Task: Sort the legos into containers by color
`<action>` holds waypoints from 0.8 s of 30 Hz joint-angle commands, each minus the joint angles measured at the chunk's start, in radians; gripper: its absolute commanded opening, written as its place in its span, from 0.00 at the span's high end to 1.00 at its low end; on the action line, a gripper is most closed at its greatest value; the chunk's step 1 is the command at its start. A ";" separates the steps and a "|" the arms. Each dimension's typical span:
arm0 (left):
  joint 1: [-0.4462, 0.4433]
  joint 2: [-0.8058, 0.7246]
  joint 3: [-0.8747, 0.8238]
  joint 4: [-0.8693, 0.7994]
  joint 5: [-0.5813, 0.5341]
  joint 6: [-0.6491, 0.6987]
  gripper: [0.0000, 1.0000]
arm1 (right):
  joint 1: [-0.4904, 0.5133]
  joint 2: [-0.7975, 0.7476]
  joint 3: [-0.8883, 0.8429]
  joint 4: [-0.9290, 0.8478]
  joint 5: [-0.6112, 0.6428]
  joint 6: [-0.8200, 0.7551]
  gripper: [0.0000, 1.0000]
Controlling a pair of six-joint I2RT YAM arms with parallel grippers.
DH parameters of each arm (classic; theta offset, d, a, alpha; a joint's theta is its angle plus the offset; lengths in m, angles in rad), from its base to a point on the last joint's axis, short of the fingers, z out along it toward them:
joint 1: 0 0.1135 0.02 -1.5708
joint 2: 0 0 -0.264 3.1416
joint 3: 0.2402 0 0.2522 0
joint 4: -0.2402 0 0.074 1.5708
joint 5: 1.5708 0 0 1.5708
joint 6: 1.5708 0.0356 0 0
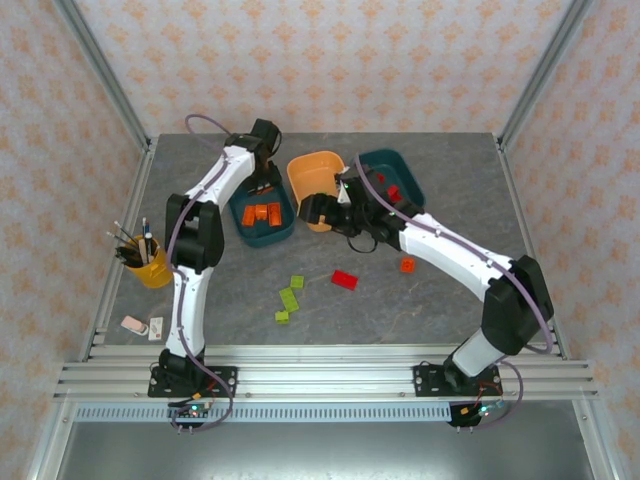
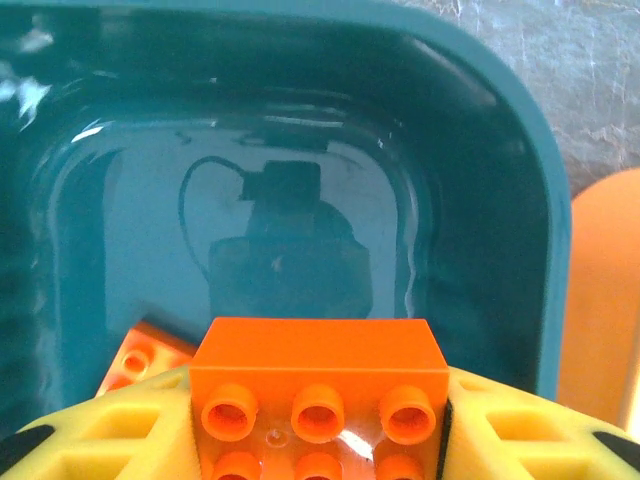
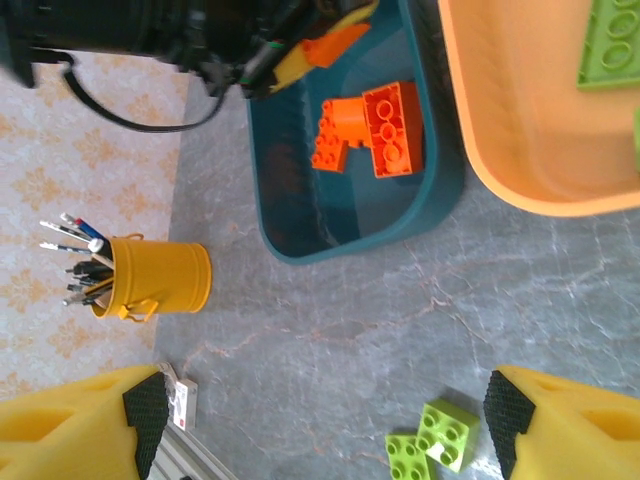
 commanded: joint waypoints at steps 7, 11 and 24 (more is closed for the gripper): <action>0.020 0.071 0.069 -0.074 -0.013 0.042 0.41 | 0.005 0.047 0.077 -0.022 0.016 0.001 0.16; 0.020 0.055 0.035 -0.062 0.003 0.040 0.35 | 0.007 0.064 0.081 -0.065 0.030 -0.016 0.16; 0.002 -0.230 -0.087 -0.033 0.018 0.033 0.21 | 0.146 0.236 0.251 -0.442 0.226 -0.009 0.22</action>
